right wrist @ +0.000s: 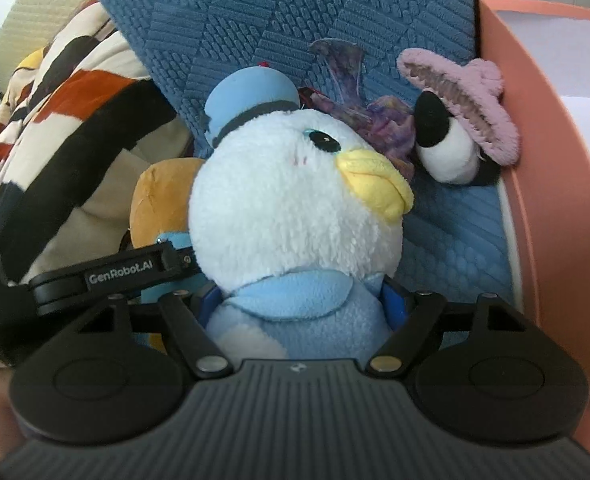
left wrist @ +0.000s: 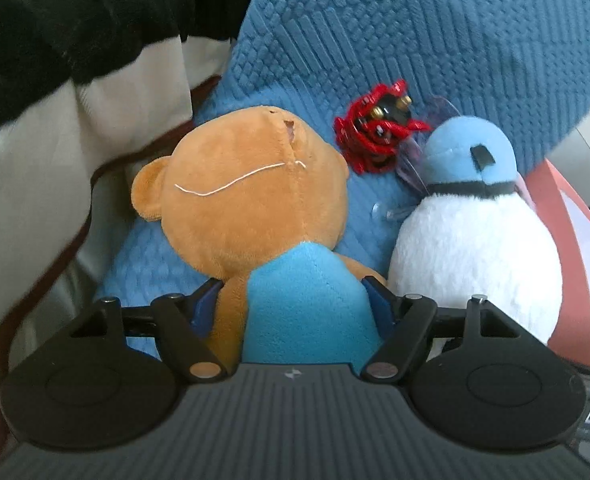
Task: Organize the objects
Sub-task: 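Lift the bear with the left gripper while the right lifts the duck toward the pink box, then lower the bear into the pink box with the left gripper while the right lowers the duck beside it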
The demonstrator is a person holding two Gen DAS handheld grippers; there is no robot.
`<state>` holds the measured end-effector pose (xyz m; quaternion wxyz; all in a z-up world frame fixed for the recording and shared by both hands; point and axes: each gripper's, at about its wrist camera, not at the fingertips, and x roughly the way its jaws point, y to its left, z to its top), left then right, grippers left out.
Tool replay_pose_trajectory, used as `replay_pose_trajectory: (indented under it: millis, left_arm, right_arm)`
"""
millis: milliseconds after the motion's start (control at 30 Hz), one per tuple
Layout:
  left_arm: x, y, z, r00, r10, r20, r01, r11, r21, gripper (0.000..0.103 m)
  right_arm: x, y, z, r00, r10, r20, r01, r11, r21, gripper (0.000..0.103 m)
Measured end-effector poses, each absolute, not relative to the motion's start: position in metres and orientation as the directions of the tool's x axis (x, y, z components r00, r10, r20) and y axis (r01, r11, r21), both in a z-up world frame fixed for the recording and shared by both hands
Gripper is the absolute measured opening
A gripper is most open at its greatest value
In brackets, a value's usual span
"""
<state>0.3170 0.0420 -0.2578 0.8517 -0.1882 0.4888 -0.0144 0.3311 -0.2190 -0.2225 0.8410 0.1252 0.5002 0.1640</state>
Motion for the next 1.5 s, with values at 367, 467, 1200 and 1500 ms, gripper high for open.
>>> replay_pose_trajectory:
  millis: [367, 467, 1200, 1500]
  left_arm:
    - [0.264, 0.032, -0.226, 0.486, -0.252, -0.836, -0.128, 0.926, -0.354, 0.077]
    - [0.25, 0.032, -0.212, 0.472, -0.268, -0.84, -0.108, 0.928, -0.357, 0.077]
    - [0.265, -0.03, -0.068, 0.493, -0.327, -0.806, 0.006, 0.928, -0.373, 0.077]
    - [0.284, -0.085, -0.025, 0.505, -0.354, -0.788, 0.077, 0.927, -0.367, 0.077]
  right_arm:
    - [0.283, -0.236, -0.191, 0.457, 0.427, -0.78, -0.165, 0.902, 0.398, 0.079]
    - [0.273, -0.245, -0.178, 0.456, 0.439, -0.774, -0.166, 0.897, 0.41, 0.079]
    - [0.28, -0.306, -0.056, 0.524, 0.421, -0.741, -0.144, 0.901, 0.41, 0.08]
    - [0.288, -0.354, -0.024, 0.567, 0.397, -0.722, -0.123, 0.907, 0.403, 0.08]
